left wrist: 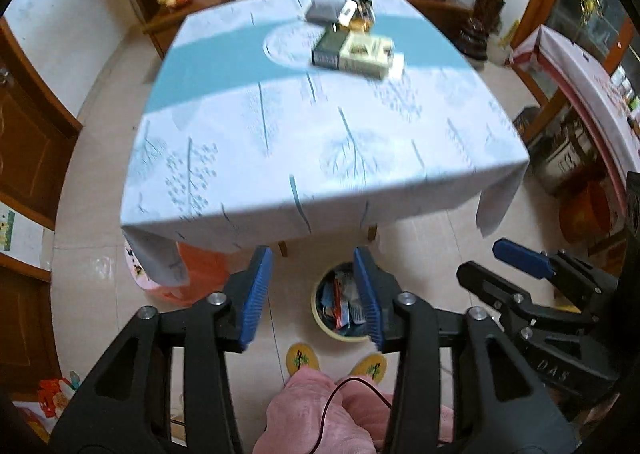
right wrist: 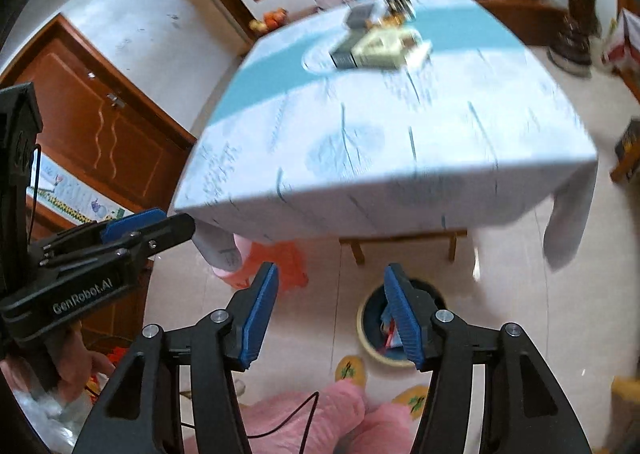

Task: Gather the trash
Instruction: 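Raise both empty tools back over the table, then grasp the black-and-gold wrapper with the right tool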

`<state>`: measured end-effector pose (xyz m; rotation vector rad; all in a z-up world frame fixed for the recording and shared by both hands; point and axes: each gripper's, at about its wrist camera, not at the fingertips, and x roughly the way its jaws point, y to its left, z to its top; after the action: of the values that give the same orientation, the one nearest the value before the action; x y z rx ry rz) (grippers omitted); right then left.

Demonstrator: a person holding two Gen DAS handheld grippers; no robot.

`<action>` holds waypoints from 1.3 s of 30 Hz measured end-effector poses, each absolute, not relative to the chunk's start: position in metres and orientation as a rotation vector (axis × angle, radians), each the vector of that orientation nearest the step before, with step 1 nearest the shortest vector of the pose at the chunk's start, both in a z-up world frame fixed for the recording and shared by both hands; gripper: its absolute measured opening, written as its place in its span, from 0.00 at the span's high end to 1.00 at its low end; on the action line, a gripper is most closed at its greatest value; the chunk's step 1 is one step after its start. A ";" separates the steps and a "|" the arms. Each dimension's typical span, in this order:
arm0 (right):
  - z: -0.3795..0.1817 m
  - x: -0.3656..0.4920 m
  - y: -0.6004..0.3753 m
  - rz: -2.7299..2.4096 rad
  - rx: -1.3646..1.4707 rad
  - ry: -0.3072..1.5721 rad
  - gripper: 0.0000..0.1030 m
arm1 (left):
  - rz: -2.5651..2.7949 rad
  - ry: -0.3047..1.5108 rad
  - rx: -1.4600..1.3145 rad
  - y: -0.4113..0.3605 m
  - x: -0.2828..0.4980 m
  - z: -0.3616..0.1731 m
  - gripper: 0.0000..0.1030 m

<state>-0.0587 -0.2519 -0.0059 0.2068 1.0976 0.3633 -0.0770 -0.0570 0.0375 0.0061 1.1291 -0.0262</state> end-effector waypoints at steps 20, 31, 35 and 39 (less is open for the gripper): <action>0.084 0.106 -0.260 0.401 0.012 0.891 0.03 | -0.005 1.037 -0.084 -0.031 0.004 0.099 0.34; 0.052 0.264 -0.242 0.266 0.047 0.966 0.03 | -0.124 1.118 -0.086 0.003 0.185 0.067 0.34; 0.035 0.332 -0.235 0.199 0.071 0.991 0.03 | -0.175 1.126 -0.064 0.014 0.267 0.058 0.34; 0.017 0.391 -0.237 0.132 0.104 1.017 0.04 | -0.220 1.135 -0.059 0.022 0.338 0.049 0.34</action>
<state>0.3911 -0.2370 0.0165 0.1036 1.0172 0.1317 0.3383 0.0221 0.0492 -0.0592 1.1354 -0.2200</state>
